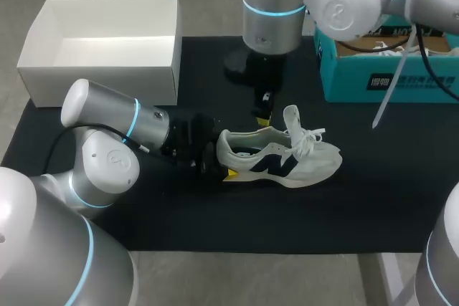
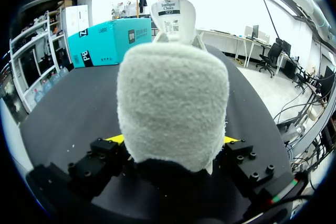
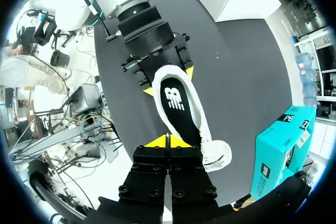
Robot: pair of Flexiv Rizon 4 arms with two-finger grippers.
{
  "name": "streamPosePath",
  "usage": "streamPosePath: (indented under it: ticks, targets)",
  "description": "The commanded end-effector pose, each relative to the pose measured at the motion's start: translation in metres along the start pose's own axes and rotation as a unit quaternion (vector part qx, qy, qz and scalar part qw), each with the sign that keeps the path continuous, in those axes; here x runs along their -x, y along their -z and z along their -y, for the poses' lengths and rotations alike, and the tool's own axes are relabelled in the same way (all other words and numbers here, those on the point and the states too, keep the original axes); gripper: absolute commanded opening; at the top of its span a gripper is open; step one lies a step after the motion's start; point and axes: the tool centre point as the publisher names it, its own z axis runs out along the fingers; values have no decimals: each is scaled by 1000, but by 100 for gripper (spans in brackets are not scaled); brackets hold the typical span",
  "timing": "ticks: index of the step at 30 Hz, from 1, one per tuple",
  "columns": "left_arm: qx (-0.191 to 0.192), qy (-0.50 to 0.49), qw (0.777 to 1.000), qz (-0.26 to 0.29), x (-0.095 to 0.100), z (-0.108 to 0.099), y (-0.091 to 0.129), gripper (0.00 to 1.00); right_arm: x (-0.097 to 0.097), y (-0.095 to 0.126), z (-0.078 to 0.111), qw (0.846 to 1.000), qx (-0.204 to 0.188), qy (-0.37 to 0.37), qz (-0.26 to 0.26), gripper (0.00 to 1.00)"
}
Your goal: Take the shoe out of the shoebox, open the shoe tongue, remove and reinsert the insole, then place the shoe into the shoebox
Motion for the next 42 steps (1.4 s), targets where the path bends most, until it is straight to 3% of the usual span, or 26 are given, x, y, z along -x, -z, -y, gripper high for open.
streamPosePath:
  ticks: [1, 5, 8, 27, 32, 42]
  targets:
    - [0, 0, 1000, 0, 0, 0, 0, 0, 8, -22, -5, 1000, -14, 5, 17, 0]
    - [0, 0, 1000, 0, 0, 0, 0, 0, 14, -39, -4, 999, -8, 16, 44, 0]
    - [0, 0, 1000, 0, 0, 0, 0, 0, 17, -49, -2, 998, -26, 12, 50, 0]
    - [0, 0, 1000, 0, 0, 0, 0, 0, 17, -49, -2, 998, -26, 12, 50, 0]
    - [0, 0, 1000, 0, 0, 0, 0, 0, 18, -50, 0, 994, -6, 16, 103, 0]
    - [0, 0, 1000, 0, 0, 0, 0, 0, 20, -66, -5, 993, -20, 51, 108, 0]
